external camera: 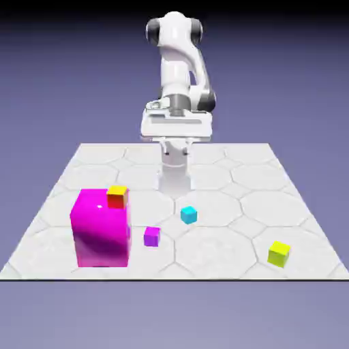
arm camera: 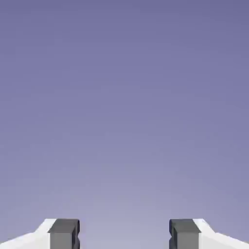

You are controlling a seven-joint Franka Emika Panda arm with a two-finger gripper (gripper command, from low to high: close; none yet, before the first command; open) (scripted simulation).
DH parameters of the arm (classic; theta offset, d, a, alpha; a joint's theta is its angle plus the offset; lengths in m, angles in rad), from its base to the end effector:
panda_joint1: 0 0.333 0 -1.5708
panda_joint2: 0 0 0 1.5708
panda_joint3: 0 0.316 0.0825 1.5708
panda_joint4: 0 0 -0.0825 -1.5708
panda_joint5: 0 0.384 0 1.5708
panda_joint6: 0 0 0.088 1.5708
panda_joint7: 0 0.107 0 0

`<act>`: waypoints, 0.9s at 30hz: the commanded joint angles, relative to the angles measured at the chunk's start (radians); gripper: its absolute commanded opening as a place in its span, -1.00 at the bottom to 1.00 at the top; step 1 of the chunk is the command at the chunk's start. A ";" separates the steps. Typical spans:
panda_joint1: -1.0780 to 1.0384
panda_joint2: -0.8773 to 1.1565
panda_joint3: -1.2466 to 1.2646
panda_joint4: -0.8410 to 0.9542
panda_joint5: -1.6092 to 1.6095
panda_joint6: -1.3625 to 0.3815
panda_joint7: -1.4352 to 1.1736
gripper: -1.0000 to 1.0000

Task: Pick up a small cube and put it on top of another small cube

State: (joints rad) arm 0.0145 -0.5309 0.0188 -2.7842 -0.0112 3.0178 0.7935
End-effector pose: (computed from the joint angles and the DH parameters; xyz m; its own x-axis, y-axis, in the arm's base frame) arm 0.3985 0.0142 0.4527 0.5325 -0.6842 0.4983 -0.4873 -0.7291 -0.4805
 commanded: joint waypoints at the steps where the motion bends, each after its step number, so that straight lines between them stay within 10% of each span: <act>1: 0.002 0.032 0.016 0.021 -0.009 -0.016 0.044 0.00; 27: 0.057 0.874 0.422 0.577 -0.251 -0.430 1.174 0.00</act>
State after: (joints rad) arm 0.0712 0.3433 0.4407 -2.2074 -0.2619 2.5873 1.9677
